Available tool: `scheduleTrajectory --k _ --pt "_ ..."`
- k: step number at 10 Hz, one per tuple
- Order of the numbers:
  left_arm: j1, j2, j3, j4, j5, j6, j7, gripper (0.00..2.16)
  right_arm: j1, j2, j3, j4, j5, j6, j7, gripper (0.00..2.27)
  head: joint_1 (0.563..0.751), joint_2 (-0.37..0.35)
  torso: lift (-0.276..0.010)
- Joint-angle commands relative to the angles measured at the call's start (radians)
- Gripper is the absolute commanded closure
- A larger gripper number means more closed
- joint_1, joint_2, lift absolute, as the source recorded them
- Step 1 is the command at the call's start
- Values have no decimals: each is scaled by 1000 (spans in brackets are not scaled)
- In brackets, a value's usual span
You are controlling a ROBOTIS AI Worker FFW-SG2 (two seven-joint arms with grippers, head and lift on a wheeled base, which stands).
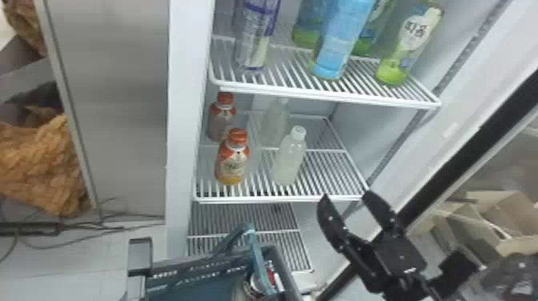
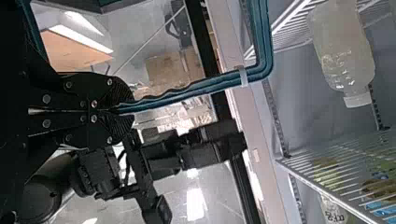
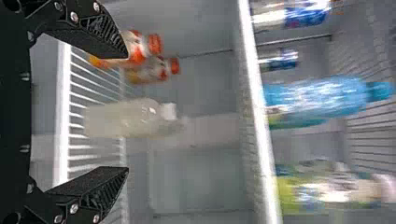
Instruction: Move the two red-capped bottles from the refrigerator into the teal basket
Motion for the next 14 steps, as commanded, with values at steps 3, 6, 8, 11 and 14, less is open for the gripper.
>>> scheduleTrajectory --k 3,6,8,11,14 --pt "2 0 -4 0 -6 5 0 1128 17 14 13 17 65 -162 -75 193 695 -350 -228" --pt "10 0 -2 0 -10 12 0 1128 -32 -26 136 98 51 -236 -180 206 695 -350 -228" --pt "12 0 -2 0 -10 15 0 1128 -64 -39 172 142 41 -258 -224 206 695 -350 -228" --pt "15 0 2 0 -6 15 0 1128 -71 -40 178 157 25 -258 -226 206 695 -350 -228" --pt "15 0 -2 0 -4 15 0 1128 -71 -40 178 160 19 -258 -226 206 695 -350 -228"
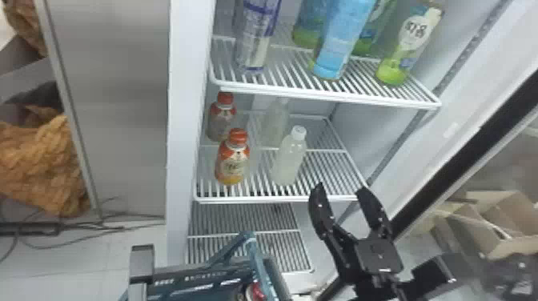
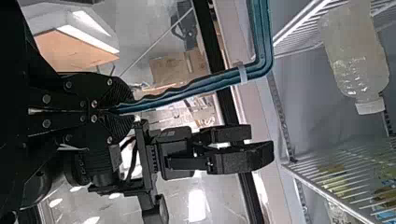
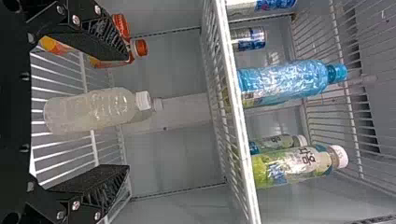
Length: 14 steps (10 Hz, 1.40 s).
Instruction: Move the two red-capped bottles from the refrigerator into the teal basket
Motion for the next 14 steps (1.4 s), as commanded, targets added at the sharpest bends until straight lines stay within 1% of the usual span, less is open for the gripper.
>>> scheduleTrajectory --k 1,14 --pt "-2 0 -2 0 1 0 0 1128 0 0 0 0 0 0 0 206 695 -350 -228" --pt "-2 0 0 0 5 -2 0 1128 3 0 0 0 0 0 2 206 695 -350 -228"
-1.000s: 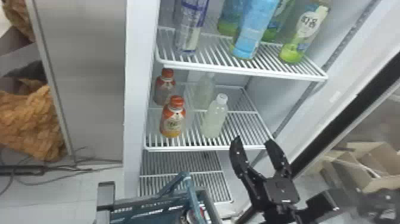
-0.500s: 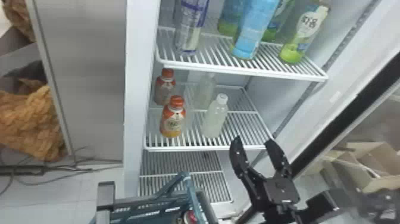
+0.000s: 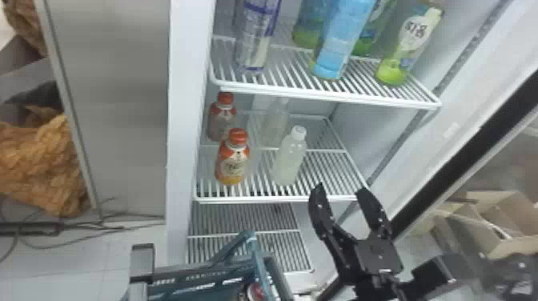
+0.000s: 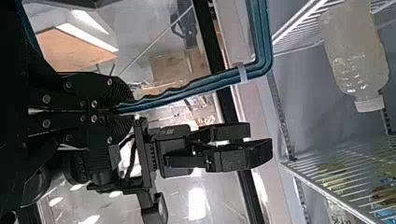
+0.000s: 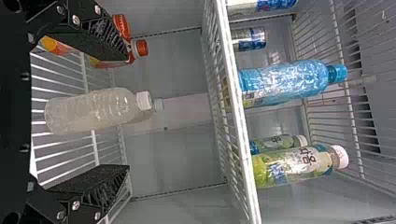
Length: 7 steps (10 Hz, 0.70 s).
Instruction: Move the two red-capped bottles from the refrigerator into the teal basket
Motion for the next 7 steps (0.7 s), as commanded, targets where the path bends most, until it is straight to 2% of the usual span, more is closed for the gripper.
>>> scheduleTrajectory --k 1,7 --pt "0 0 0 0 0 -1 0 1128 0 0 0 2 -1 0 0 206 695 -350 -228" --pt "2 0 0 0 0 -1 -2 1128 -2 0 -4 12 -1 0 3 206 695 -350 -228"
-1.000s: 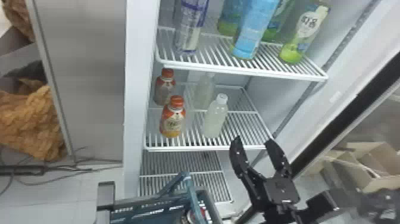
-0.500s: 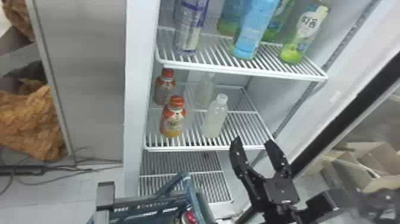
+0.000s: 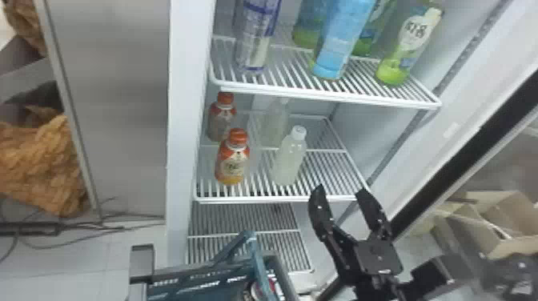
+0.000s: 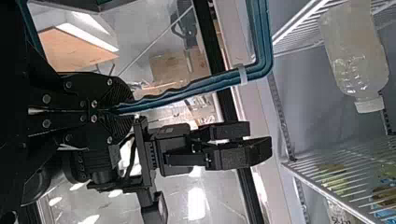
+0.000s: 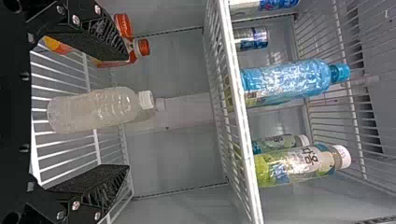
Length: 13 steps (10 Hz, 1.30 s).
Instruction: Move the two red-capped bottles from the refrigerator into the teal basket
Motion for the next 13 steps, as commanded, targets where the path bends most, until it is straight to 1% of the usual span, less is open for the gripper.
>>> scheduleTrajectory --k 1,10,13 --pt "0 0 0 0 0 0 0 1128 -1 0 0 4 -4 0 0 206 695 -350 -228" --pt "-2 0 2 0 6 0 -1 1128 -14 0 0 23 -12 -2 20 205 695 -350 -228" --pt "-2 5 2 0 6 5 -1 1128 -14 -2 0 31 -14 -2 26 206 695 -350 -228"
